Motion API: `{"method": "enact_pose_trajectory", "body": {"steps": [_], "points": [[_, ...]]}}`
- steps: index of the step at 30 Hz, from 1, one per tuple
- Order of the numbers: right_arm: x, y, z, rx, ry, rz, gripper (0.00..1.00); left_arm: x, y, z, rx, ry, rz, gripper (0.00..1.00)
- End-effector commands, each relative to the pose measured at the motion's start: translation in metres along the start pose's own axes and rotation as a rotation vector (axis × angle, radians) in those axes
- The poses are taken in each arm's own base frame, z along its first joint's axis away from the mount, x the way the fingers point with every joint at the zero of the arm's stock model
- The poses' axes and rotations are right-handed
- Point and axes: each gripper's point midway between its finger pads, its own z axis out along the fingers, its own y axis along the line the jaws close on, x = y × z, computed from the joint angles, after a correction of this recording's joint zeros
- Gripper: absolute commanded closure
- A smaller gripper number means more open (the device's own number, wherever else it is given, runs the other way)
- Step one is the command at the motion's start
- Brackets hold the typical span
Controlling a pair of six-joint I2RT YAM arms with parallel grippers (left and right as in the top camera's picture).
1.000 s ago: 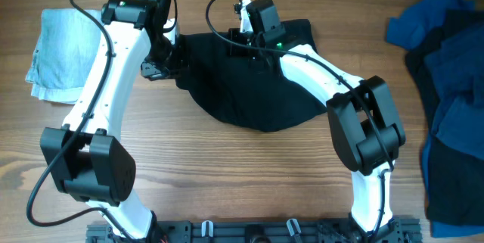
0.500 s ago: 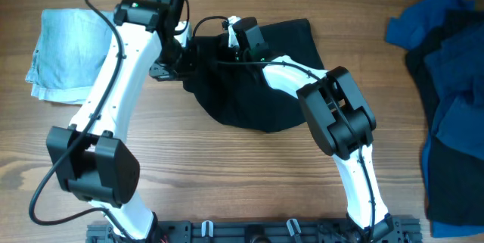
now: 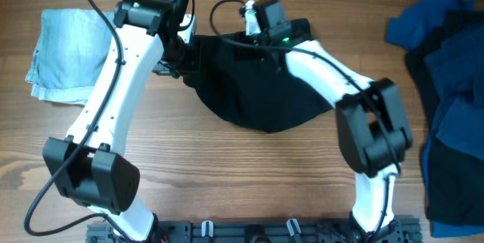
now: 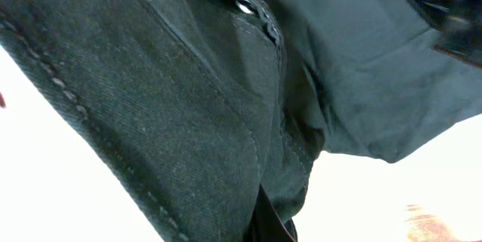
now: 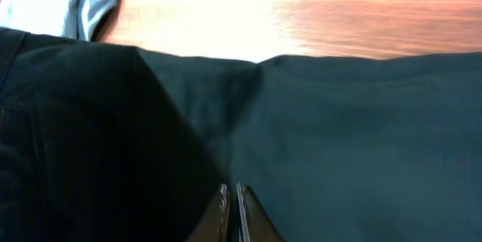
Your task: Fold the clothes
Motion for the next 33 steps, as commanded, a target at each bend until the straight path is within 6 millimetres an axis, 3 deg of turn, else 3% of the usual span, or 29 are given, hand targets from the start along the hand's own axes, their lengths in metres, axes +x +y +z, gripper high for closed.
{"method": "enact_pose_trajectory", "body": {"steps": [1,3,8,13,17,23,29,33], "points": [[0.022,-0.027,-0.014,0.09,0.104,0.107,0.96,-0.01,-0.009,-0.035,0.01,-0.102,0.086,0.96],[0.041,-0.048,-0.023,0.139,0.184,0.207,0.96,-0.011,-0.01,-0.037,0.012,-0.11,0.098,0.96],[0.066,-0.081,-0.044,0.212,0.296,0.309,0.96,-0.014,-0.018,-0.038,0.017,-0.126,0.146,0.96],[0.07,-0.124,-0.067,0.285,0.322,0.356,0.96,-0.01,-0.036,-0.037,0.016,-0.129,0.231,0.96],[0.075,-0.187,-0.101,0.463,0.329,0.381,0.96,-0.009,-0.057,-0.036,0.008,-0.152,0.31,0.96],[0.086,-0.24,-0.129,0.504,0.322,0.457,0.96,-0.014,-0.085,-0.036,0.036,-0.206,0.372,0.96],[0.118,-0.264,-0.124,0.502,0.352,0.433,0.96,-0.01,-0.115,-0.021,0.061,-0.192,0.436,0.96],[0.117,-0.265,-0.122,0.496,0.342,0.424,0.96,0.001,-0.142,-0.005,0.071,-0.162,0.504,0.96]]}}
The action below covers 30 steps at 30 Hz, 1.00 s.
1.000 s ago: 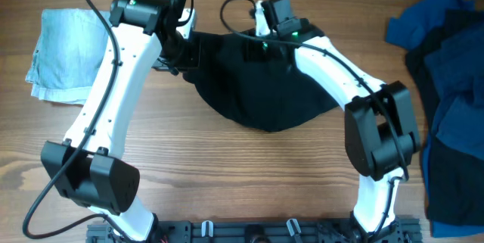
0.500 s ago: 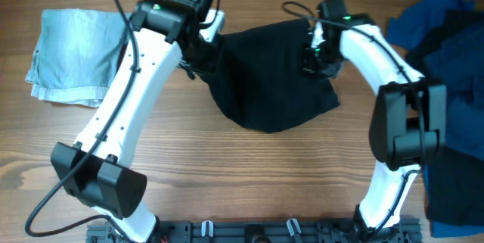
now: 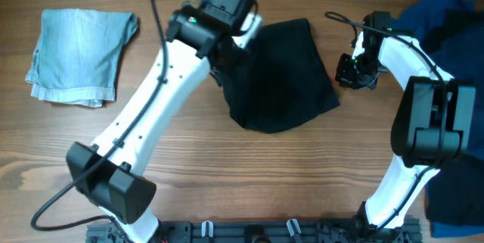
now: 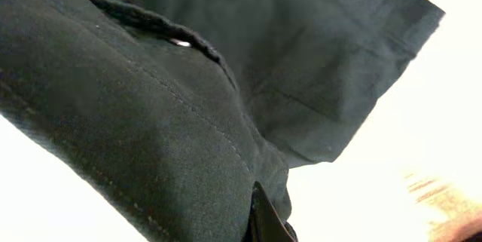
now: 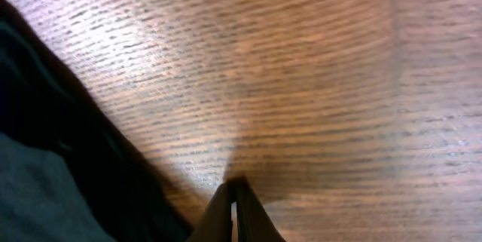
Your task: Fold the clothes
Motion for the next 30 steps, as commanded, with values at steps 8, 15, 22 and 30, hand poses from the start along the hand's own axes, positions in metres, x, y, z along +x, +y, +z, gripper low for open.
{"method": "enact_pose_trajectory", "body": {"steps": [8,15,22,30], "points": [[0.01,-0.001,0.007,-0.001,0.029,-0.033,0.96,-0.012,-0.06,0.035,0.054,-0.002,0.145,0.96],[0.009,-0.001,0.007,-0.002,0.028,-0.032,0.95,-0.025,-0.079,0.043,0.14,-0.041,0.154,0.96],[0.01,-0.001,0.007,-0.001,0.029,-0.024,0.95,-0.031,-0.1,0.047,0.241,-0.059,0.165,0.96],[0.01,-0.001,0.008,-0.001,0.031,-0.024,0.96,-0.032,-0.104,0.075,0.251,-0.03,0.162,0.96]]}}
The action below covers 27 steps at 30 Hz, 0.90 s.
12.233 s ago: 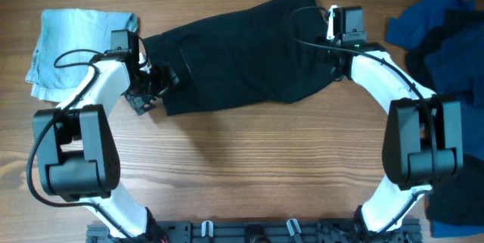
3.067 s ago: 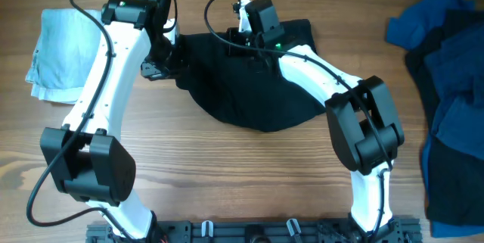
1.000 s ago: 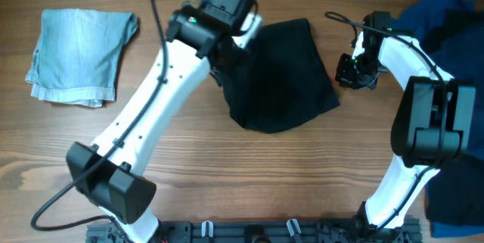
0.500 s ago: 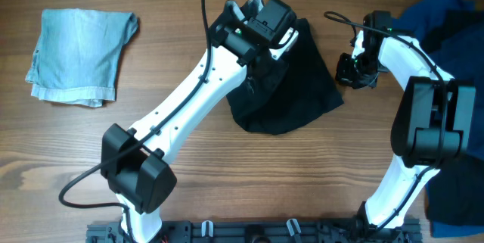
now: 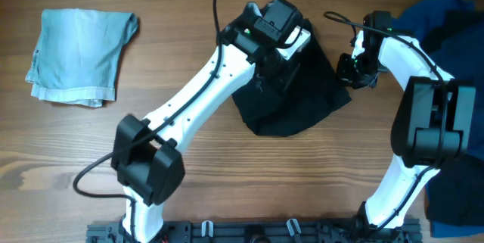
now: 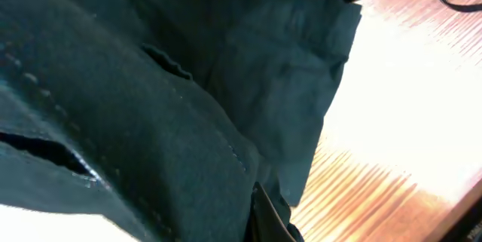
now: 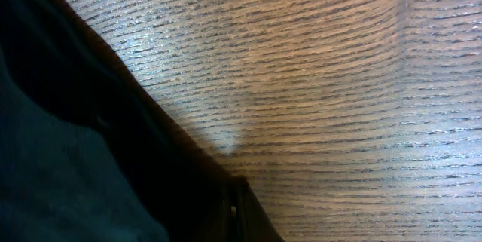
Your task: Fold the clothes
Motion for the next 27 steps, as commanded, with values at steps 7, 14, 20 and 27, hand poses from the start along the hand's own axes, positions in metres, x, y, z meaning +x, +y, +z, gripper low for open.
{"method": "enact_pose_trajectory", "body": {"steps": [7,14,20,27], "points": [[0.022,-0.006,0.02,0.005,0.046,0.0,0.96,-0.027,-0.031,0.012,0.11,-0.091,0.066,0.95],[0.021,-0.006,0.024,0.002,0.032,-0.002,0.96,-0.042,-0.035,0.013,0.117,-0.15,0.081,0.92],[0.021,-0.006,0.024,0.002,0.032,-0.002,0.95,-0.04,-0.035,0.024,0.117,-0.133,0.079,0.87],[0.02,-0.006,0.024,0.001,0.029,-0.002,0.96,-0.045,-0.037,0.036,0.126,-0.147,0.087,0.88]]}}
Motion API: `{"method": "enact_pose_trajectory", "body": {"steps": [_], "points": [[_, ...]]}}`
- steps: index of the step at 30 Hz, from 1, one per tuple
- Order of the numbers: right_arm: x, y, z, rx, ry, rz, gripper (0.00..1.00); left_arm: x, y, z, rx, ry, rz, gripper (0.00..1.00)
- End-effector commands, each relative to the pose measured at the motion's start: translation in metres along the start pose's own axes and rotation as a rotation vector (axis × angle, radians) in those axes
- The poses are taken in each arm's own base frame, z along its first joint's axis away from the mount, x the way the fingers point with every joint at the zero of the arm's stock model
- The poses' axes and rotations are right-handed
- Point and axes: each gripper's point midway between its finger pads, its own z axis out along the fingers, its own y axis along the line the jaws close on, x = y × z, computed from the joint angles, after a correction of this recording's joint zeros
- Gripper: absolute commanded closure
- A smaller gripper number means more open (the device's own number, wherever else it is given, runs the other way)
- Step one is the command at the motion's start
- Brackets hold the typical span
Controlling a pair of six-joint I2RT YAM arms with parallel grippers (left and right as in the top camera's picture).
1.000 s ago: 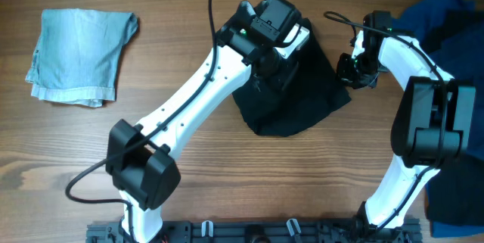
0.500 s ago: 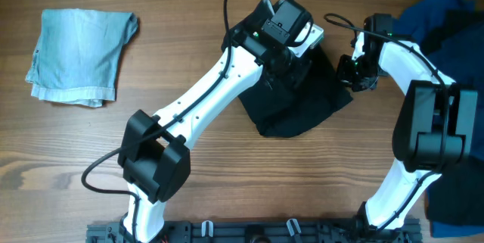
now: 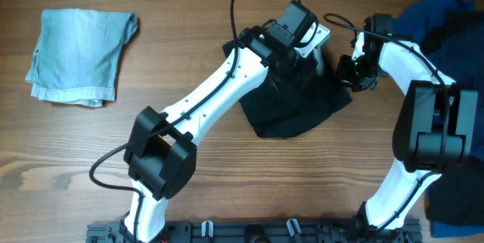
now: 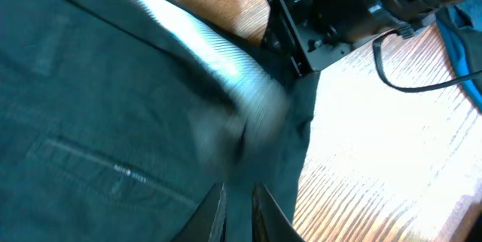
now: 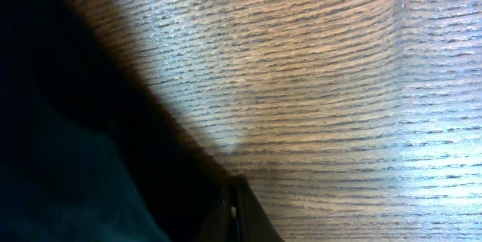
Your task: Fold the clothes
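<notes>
A black garment (image 3: 291, 103) lies folded on the wooden table, right of centre. In the left wrist view its cloth (image 4: 113, 136) lies flat, with a pocket seam and a small label showing. My left gripper (image 3: 311, 52) hangs over its far right part; here (image 4: 239, 200) the fingers stand a little apart, open, with cloth below them. My right gripper (image 3: 350, 73) sits at the garment's right edge. Its fingers (image 5: 232, 197) are shut with the dark cloth (image 5: 68, 159) running up to their tips. Its black body (image 4: 339, 8) shows in the left wrist view.
Folded light-blue jeans (image 3: 79, 46) lie at the far left. A heap of blue and dark clothes (image 3: 446, 84) fills the right edge. My left arm (image 3: 212, 99) reaches across the table's middle. Bare wood (image 5: 339, 84) lies right of the garment.
My left gripper has moved slightly right, towards the right gripper, and has opened, letting go of the black garment. The cloth under it now lies flat. My right gripper has not moved.
First both grippers held the black garment side by side at the back, left of centre. Then my right gripper was at the right with one edge, my left holding the other at the middle. The left brought its edge over to the right and let go.
</notes>
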Motion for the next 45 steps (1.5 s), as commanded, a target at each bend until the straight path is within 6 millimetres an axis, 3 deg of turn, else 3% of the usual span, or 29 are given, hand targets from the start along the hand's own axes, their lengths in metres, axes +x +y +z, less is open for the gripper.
{"method": "enact_pose_trajectory", "body": {"steps": [1,4,6,8,11,14,15,17,20,23,26,30,45], "points": [[0.02,-0.006,0.022,0.012,0.071,0.005,0.96,-0.009,-0.009,0.012,0.05,-0.022,0.025,0.88],[0.011,-0.005,0.018,0.008,0.044,-0.001,0.96,-0.016,-0.01,0.012,0.056,-0.05,0.004,0.88],[0.0,-0.002,0.004,0.004,0.021,0.001,0.96,-0.026,0.005,-0.004,-0.008,-0.082,-0.058,0.88],[-0.012,0.004,-0.017,-0.004,-0.018,-0.009,0.96,-0.036,0.034,-0.028,-0.124,-0.124,-0.142,0.91],[-0.029,0.028,-0.075,-0.078,-0.108,-0.108,0.92,-0.04,0.096,-0.077,-0.282,-0.196,-0.304,0.89],[-0.02,0.059,-0.118,-0.214,-0.148,-0.187,0.77,-0.022,0.149,-0.097,-0.34,-0.182,-0.471,0.82],[-0.012,0.064,-0.128,-0.234,-0.142,-0.191,0.7,-0.011,0.166,-0.1,-0.355,-0.158,-0.521,0.75],[0.003,0.064,-0.134,-0.233,-0.101,-0.177,0.67,0.008,0.19,-0.107,-0.363,-0.119,-0.6,0.68],[0.025,0.06,-0.122,-0.221,-0.007,-0.153,0.66,0.027,0.219,-0.116,-0.387,-0.088,-0.672,0.63],[0.039,0.053,-0.095,-0.203,0.024,-0.162,0.64,0.038,0.24,-0.125,-0.409,-0.085,-0.719,0.56],[0.041,0.051,-0.074,-0.211,0.004,-0.17,0.5,0.043,0.247,-0.126,-0.416,-0.077,-0.735,0.5],[0.04,0.05,-0.054,-0.226,-0.044,-0.237,0.47,0.043,0.247,-0.126,-0.417,-0.077,-0.735,0.47],[0.034,0.064,-0.049,-0.306,-0.113,-0.369,0.48,0.047,0.249,-0.118,-0.416,-0.057,-0.741,0.45]]}}
